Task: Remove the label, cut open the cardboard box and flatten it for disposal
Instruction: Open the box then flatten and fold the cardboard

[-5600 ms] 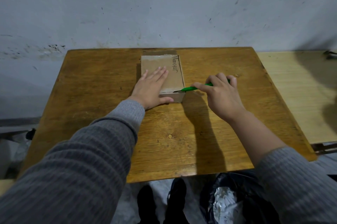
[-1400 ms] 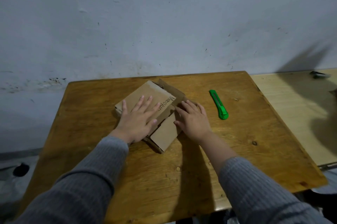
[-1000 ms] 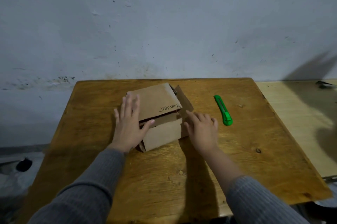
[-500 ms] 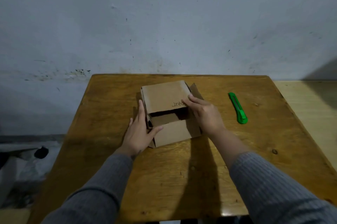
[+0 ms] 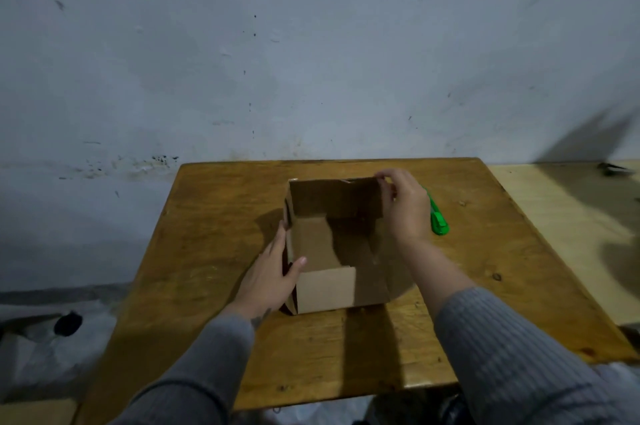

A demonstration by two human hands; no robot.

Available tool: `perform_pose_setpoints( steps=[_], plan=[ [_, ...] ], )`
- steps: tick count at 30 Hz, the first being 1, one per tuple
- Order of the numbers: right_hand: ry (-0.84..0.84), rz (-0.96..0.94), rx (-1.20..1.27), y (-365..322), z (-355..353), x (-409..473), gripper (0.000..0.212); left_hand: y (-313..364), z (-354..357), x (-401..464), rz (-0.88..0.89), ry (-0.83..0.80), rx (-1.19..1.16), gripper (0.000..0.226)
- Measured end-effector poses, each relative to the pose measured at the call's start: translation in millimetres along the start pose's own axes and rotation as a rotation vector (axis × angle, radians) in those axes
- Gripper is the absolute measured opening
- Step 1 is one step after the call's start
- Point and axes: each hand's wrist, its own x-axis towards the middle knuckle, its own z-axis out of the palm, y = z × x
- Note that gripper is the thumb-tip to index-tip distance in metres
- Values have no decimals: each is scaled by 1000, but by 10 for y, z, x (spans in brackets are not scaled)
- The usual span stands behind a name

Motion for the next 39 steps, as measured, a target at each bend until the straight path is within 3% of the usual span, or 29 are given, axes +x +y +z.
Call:
perform_pose_setpoints(
  steps=[6, 12, 21, 25, 29, 33, 36, 39],
  plan=[
    [40, -28, 54, 44, 163, 83, 28, 96, -88, 304, -78, 13, 16, 82],
    [-292, 78, -164, 257, 451, 241, 58, 193, -26, 589, -153, 21, 94, 70],
    [-279, 213, -161, 548, 826, 863, 55, 159, 81, 758, -123, 92, 102, 59],
    [-285, 263, -84, 662, 972, 1044, 61, 101, 117, 722, 6, 187, 119, 58],
    [-290, 162, -131, 705, 1039, 1106, 59, 92, 105, 735, -9, 205, 103, 58],
    [-234, 40, -429, 613, 934, 976, 46, 136, 58, 699, -24, 168, -4, 58],
    [-200, -49, -468, 478, 815, 724, 49, 191, 43, 623, -80, 131, -116, 59],
    [-216, -166, -424, 344, 703, 401, 44, 231, 5, 549, -160, 85, 48, 63]
  ],
)
